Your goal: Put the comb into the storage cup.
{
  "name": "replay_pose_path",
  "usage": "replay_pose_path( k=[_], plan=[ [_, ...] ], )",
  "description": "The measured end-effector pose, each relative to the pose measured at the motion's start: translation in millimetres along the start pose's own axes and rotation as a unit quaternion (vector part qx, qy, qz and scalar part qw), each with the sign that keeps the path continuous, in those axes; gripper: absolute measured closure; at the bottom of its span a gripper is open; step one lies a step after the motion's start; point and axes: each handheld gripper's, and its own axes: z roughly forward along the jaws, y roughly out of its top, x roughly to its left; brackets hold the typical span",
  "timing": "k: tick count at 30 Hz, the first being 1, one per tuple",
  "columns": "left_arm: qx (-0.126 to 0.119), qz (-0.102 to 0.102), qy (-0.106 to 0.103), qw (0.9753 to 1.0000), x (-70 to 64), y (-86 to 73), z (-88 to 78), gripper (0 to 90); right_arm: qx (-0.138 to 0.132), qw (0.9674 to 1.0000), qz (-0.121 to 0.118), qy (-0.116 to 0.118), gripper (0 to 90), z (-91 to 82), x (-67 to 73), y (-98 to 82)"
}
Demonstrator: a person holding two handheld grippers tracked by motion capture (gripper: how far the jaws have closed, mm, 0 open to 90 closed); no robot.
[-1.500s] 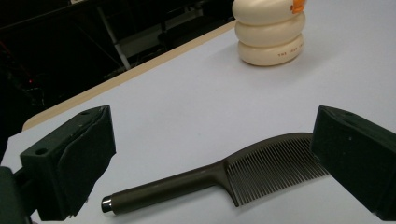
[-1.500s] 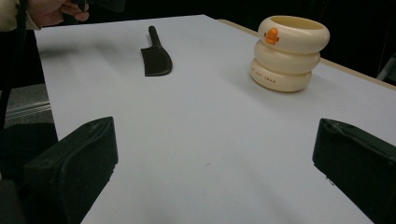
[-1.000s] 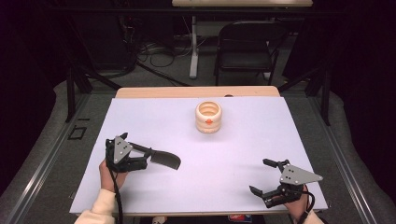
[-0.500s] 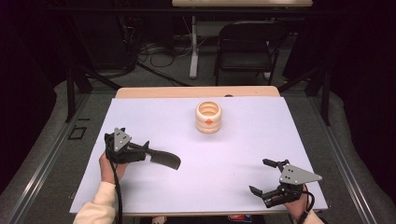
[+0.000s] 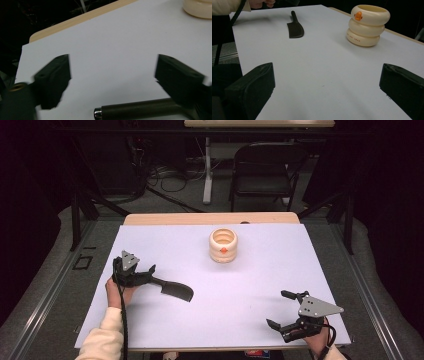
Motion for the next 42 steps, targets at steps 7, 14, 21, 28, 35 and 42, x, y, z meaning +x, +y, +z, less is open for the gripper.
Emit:
replay_pose_path(
  k=[7,14,21,28,35,42],
  plan=[
    [0.022,-0.012,-0.009,0.9996,8.3,-3.9,10.1,55.1,0.001,1.0000,0.000,0.000,0.0,-0.2,-0.1,0.1],
    [0.057,-0.010,-0.026,0.9980,11.5,-8.6,17.9,80.1,0.001,1.0000,-0.001,0.002,0.0,0.1,-0.2,0.0],
    [0.088,-0.010,-0.034,0.9955,12.1,-13.3,24.0,89.9,0.004,1.0000,0.001,0.002,0.0,0.2,-0.5,-0.3],
    [0.108,0.001,-0.044,0.9932,10.4,-16.4,25.8,89.9,0.005,1.0000,0.001,-0.001,0.0,0.2,-0.4,-0.3],
    [0.121,0.007,-0.050,0.9914,9.8,-20.9,22.7,89.9,0.004,1.0000,0.001,-0.003,0.0,-0.8,-0.6,-0.1],
    [0.128,0.012,-0.054,0.9902,10.1,-23.6,16.8,89.9,0.003,1.0000,0.000,-0.003,0.0,-0.9,-0.4,0.0]
  ],
)
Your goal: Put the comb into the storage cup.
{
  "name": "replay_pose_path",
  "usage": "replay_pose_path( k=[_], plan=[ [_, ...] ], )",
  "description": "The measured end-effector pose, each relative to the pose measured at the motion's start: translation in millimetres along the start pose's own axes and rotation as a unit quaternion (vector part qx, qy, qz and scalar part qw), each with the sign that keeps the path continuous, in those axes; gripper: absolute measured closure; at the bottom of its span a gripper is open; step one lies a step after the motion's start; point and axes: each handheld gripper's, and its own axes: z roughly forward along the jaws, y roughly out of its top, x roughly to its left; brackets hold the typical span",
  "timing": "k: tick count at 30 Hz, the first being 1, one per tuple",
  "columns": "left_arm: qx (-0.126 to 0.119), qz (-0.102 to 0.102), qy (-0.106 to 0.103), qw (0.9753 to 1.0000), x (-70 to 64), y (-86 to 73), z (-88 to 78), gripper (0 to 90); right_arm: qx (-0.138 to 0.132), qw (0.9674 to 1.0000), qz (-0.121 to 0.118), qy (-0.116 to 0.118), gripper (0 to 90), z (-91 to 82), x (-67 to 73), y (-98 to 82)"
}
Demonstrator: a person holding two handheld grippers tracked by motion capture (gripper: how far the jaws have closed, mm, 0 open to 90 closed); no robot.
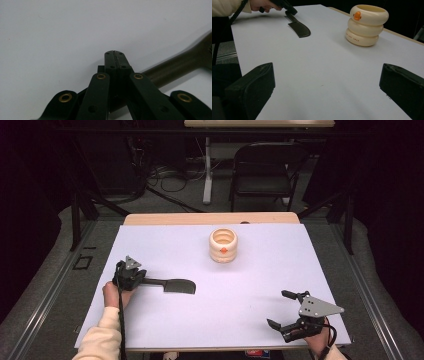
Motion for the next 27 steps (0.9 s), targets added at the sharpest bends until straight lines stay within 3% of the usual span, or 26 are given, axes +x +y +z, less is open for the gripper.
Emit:
replay_pose_path(
  k=[27],
  plan=[
    [0.035,0.001,-0.021,0.9992,-12.2,-8.1,-14.3,90.0,0.000,1.0000,-0.001,0.000,0.0,0.2,-0.5,0.4]
  ],
)
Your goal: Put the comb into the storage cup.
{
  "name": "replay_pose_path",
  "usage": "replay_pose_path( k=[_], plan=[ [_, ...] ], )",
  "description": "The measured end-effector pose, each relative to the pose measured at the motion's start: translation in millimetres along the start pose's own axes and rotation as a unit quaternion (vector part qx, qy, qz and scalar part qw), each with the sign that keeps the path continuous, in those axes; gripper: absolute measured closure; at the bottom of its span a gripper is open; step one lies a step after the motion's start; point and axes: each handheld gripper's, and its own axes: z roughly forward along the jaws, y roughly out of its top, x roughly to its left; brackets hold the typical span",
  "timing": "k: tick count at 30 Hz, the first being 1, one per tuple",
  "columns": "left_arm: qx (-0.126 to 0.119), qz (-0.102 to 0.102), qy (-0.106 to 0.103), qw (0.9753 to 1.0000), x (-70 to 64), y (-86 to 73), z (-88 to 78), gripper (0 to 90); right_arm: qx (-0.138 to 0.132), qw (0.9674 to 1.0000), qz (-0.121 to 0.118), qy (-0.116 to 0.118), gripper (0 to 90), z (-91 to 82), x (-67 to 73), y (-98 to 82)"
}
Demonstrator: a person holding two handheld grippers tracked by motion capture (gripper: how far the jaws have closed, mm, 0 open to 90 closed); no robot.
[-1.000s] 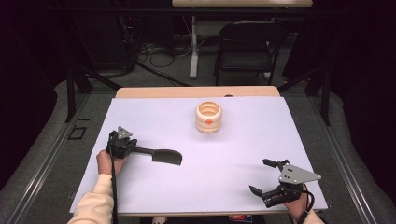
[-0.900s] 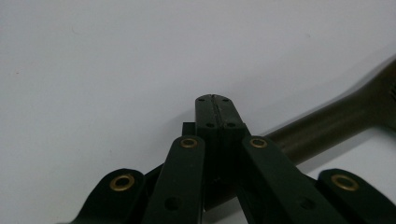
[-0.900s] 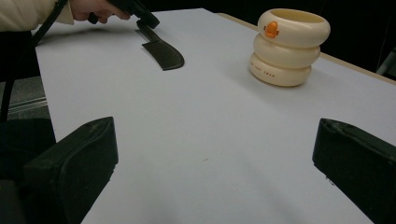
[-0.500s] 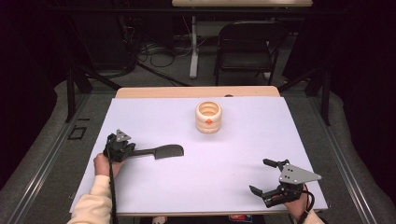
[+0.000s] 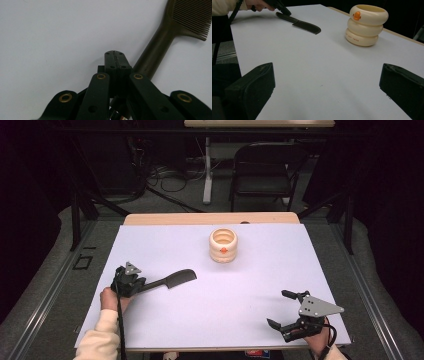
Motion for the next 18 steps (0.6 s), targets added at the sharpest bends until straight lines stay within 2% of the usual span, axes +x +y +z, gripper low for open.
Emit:
replay_pose_path(
  k=[18],
  plan=[
    [0.016,-0.003,-0.015,0.9998,-8.3,-2.2,-5.8,90.0,0.002,1.0000,0.000,0.000,0.0,0.5,-0.4,0.2]
  ],
)
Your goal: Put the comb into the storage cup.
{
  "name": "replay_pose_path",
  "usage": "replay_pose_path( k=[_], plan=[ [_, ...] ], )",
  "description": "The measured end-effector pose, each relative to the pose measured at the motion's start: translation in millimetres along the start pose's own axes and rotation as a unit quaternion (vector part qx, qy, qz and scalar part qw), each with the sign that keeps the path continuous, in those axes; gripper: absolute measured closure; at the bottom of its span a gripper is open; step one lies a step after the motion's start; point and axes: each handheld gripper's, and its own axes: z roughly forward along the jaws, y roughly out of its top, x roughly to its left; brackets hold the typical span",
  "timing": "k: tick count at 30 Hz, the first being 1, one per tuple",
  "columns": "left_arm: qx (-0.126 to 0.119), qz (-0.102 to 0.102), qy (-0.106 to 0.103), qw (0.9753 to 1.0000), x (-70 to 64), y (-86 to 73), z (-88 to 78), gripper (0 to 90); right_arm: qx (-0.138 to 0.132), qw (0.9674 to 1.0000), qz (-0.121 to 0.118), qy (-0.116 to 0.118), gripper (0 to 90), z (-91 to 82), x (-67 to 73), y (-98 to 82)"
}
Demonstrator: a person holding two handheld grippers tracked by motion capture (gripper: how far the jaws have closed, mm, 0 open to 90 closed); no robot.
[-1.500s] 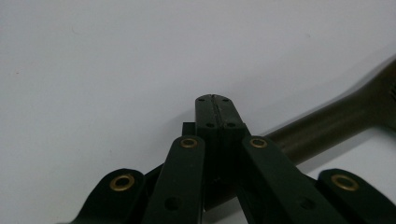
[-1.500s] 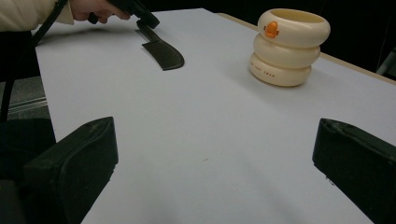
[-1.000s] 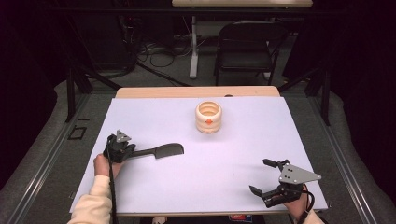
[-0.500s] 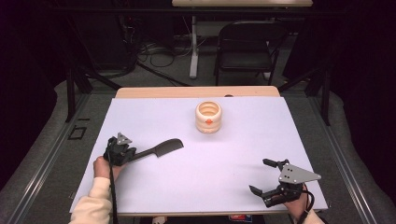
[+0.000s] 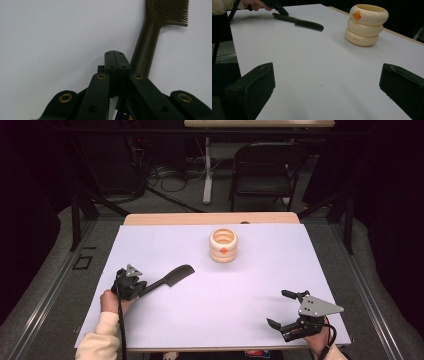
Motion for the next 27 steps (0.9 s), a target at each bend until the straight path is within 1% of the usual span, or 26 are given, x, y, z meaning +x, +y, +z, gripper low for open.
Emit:
replay_pose_path(
  k=[3,14,16,23,25,26,27],
  plan=[
    [0.003,0.002,-0.001,1.0000,-1.6,-0.9,-0.7,90.0,0.000,1.0000,-0.001,-0.001,0.0,-0.2,0.1,0.2],
    [0.010,-0.008,-0.015,0.9998,-6.2,-3.8,-4.1,90.0,0.001,1.0000,-0.002,0.001,0.0,0.4,0.2,0.1],
    [0.010,-0.012,-0.016,0.9998,-7.5,-3.9,-4.4,90.0,0.002,1.0000,-0.001,0.001,0.0,0.4,0.2,0.1],
    [0.015,-0.015,-0.021,0.9996,-7.1,-3.8,-5.3,89.7,0.003,1.0000,-0.001,0.001,0.0,0.5,0.2,0.1],
    [0.014,-0.015,-0.018,0.9996,-6.3,-3.7,-5.5,86.2,0.003,1.0000,0.000,0.001,0.0,0.4,0.4,0.1],
    [0.010,-0.016,-0.018,0.9996,-6.0,-3.8,-5.3,84.5,0.003,1.0000,0.000,0.001,0.0,0.4,0.4,0.1],
    [0.008,-0.018,-0.018,0.9997,-5.8,-3.7,-5.4,81.0,0.003,1.0000,-0.002,0.001,0.0,0.4,0.2,0.1]
  ],
)
